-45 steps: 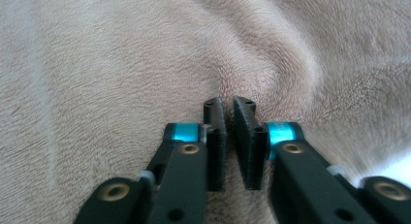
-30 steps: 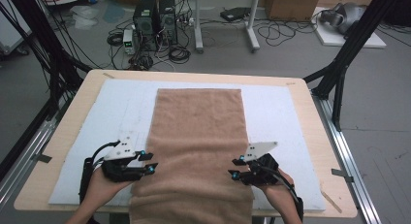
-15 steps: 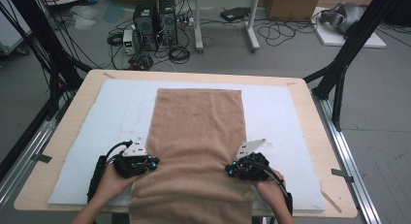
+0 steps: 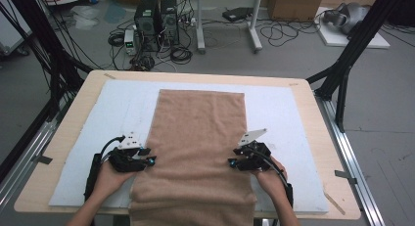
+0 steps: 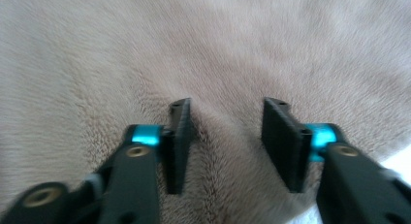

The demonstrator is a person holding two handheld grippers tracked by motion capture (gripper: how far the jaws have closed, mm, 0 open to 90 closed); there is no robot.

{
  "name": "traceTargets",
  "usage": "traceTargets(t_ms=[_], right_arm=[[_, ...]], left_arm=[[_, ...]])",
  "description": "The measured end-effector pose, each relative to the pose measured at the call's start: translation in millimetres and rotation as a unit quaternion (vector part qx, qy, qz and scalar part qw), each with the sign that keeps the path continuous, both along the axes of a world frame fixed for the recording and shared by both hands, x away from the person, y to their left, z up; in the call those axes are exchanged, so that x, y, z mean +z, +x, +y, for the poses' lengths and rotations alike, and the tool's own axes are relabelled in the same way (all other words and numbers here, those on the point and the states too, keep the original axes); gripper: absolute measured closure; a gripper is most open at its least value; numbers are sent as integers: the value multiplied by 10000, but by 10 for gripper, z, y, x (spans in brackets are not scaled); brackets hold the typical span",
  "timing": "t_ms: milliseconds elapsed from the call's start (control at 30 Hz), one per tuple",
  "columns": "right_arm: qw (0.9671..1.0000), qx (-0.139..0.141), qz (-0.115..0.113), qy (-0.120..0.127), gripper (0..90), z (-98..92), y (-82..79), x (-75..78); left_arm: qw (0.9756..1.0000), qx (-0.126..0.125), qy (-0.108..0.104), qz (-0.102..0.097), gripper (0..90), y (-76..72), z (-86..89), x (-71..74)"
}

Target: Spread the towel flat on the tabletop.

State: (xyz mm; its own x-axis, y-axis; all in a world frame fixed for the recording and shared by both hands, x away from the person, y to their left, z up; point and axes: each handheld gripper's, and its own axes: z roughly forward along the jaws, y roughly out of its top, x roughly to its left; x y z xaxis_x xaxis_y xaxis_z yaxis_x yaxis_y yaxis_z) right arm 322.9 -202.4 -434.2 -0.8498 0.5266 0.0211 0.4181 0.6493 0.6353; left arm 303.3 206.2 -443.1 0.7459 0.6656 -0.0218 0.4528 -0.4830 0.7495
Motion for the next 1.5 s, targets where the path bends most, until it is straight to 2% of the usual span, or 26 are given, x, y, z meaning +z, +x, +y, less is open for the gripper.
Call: traceTargets(t_ms=[67,133,200,267,300,367,433,500,600,700,767,833,900,933,967,1033,1100,1133,1167,1233,1300,1367,1400,1433,1467,1500], right_arm=[[10000,72,-26,45,790,18,4,6],[9999,123,93,-9,837,41,45,27],[9999,16,103,47,844,36,109,54],[9997,-212,-106,21,843,14,198,118],[9989,-378,-260,10,840,-1,250,156],[9962,-721,-465,174,826,-33,378,216],[9949,-898,-448,131,779,-31,483,218],[9953,-889,-372,126,706,-24,514,197],[9964,-667,-450,256,654,-43,375,249],[9974,-329,-498,403,608,-67,162,309],[9974,-159,-486,501,587,-77,14,320],[9979,-14,-487,426,567,-79,-177,310],[9974,135,-439,549,550,-96,-321,294],[9974,148,-475,522,546,-98,-397,293],[9974,197,-509,478,546,-102,-459,293],[9969,320,-444,562,544,-114,-533,274],[9970,485,-210,570,550,-99,-545,205],[9977,494,-194,412,551,-80,-540,163],[9982,471,-200,308,553,-71,-514,125],[9987,271,-148,415,560,-96,-420,86],[9990,126,-135,396,563,-102,-313,60],[9997,108,-171,112,578,-46,-240,26],[9998,136,-172,-24,618,-2,-219,2],[9996,195,-187,-22,689,27,-205,-6],[9995,291,-155,-24,785,44,-191,0],[9992,356,-145,-80,841,63,-180,10]], left_arm=[[10000,-17,47,-33,838,14,-36,7],[9999,4,120,-6,856,53,-63,37],[9996,140,158,-194,861,111,-101,79],[9984,403,-109,-374,862,213,-109,136],[9973,532,-103,-495,862,284,-126,168],[9944,819,-284,-600,859,425,-164,228],[9922,933,-349,-743,834,512,-208,273],[9920,956,-465,-678,722,530,-192,305],[9943,758,-381,-639,638,426,-127,336],[9960,458,-441,-627,603,211,-82,348],[9973,208,-388,-593,582,42,-77,336],[9978,40,-398,-533,566,-121,-78,297],[9980,-111,-403,-478,556,-266,-87,251],[9981,-173,-371,-464,556,-323,-89,229],[9981,-220,-384,-438,552,-366,-94,206],[9983,-298,-302,-405,548,-413,-102,163],[9987,-366,-265,-219,552,-397,-117,113],[9989,-373,-208,-183,559,-377,-120,97],[9991,-342,-223,-149,560,-352,-119,87],[9992,-218,-309,-124,562,-284,-106,89],[9994,-82,-305,-118,562,-207,-89,91],[9998,2,-186,-82,572,-141,-95,60],[10000,27,-51,-26,599,-119,-112,24],[10000,-42,15,-24,669,-106,-122,-8],[9999,-72,-11,-85,718,-110,-126,-11],[9999,-98,22,-98,804,-108,-144,-5]])
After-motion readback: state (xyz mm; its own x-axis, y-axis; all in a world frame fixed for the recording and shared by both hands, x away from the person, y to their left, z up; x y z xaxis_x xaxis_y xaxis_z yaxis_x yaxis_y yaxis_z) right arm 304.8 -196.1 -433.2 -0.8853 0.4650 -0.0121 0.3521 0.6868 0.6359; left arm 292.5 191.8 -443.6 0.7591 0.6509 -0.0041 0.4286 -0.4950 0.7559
